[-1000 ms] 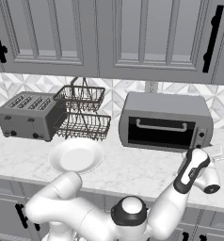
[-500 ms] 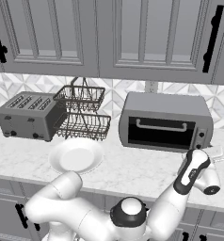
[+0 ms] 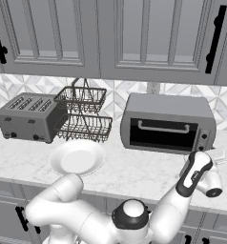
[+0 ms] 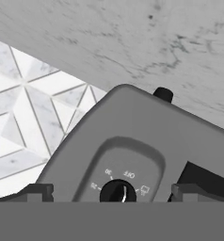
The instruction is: Pick up the kebab skewer and baguette bread, and place them inside the toaster oven. Close the toaster oven door and start by setting the timer.
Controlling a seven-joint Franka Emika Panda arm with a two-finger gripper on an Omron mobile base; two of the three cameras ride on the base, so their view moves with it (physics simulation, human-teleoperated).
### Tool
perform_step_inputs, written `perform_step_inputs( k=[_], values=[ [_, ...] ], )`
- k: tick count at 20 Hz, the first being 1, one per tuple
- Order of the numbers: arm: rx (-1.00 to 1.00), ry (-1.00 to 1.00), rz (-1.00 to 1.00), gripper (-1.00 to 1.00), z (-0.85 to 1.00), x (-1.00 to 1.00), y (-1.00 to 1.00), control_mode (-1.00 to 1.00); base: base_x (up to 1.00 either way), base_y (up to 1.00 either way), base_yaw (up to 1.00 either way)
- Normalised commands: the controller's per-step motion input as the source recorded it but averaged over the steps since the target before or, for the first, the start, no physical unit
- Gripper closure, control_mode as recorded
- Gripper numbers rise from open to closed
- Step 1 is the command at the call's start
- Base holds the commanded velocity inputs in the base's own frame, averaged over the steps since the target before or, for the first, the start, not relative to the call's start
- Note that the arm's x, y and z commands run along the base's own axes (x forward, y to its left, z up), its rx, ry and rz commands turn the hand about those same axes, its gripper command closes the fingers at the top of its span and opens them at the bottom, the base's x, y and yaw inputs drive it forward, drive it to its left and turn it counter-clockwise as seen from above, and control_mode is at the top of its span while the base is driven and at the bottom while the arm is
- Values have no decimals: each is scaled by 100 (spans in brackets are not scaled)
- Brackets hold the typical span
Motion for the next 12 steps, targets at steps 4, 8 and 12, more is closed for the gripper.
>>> perform_step_inputs(
  k=[4,8,12],
  values=[
    [0,0,0,-100,-6,9,1,-100,0,0,0],
    [0,0,0,-100,0,3,0,-100,0,0,0],
    [0,-4,0,-100,0,0,0,-100,0,0,0]
  ],
)
